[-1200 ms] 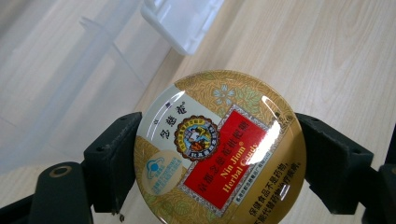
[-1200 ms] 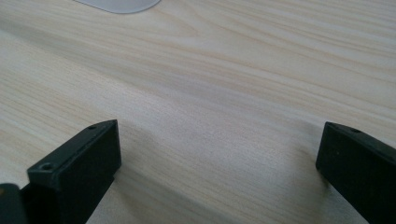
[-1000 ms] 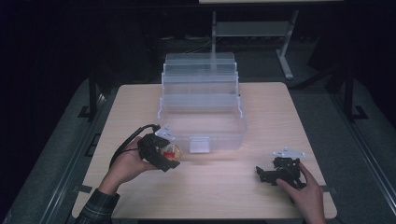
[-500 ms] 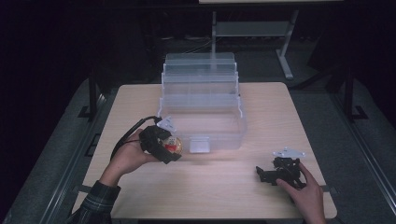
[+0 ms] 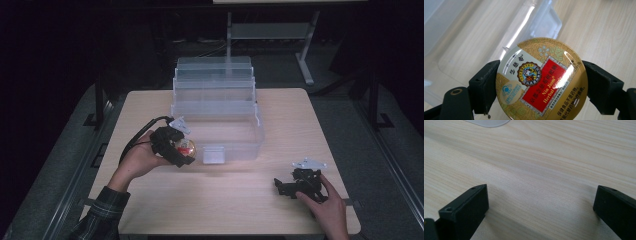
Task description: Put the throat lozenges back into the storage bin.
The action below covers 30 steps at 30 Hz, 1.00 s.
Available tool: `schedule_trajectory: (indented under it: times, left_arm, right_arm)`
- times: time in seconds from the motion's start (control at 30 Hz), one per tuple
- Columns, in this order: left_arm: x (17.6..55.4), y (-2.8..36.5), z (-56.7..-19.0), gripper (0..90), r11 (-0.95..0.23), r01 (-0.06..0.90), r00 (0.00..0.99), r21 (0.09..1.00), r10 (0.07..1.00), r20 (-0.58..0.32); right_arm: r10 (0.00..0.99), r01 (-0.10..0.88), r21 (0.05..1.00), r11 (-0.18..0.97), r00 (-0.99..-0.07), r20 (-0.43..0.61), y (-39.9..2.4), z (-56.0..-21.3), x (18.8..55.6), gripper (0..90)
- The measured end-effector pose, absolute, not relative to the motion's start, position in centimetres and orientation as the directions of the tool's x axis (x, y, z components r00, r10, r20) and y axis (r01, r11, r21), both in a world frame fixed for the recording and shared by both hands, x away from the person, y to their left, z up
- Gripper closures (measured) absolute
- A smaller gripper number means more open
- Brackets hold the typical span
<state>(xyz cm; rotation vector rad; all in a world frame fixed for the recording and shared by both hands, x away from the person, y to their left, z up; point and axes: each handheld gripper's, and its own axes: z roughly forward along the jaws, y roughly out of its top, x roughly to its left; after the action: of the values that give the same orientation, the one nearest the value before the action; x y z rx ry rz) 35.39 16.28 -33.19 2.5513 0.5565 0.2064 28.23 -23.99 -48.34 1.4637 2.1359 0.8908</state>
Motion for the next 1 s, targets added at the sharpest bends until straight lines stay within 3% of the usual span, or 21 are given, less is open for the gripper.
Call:
schedule_trajectory:
  times: [1.0]
  left_arm:
    - [40.0,16.7,-32.7,19.5,-0.758,0.412,0.866,0.506,0.499,0.041]
  right_arm:
    - [0.927,0.671,0.697,0.252,-0.375,0.026,-24.0,-48.3,28.2,0.0]
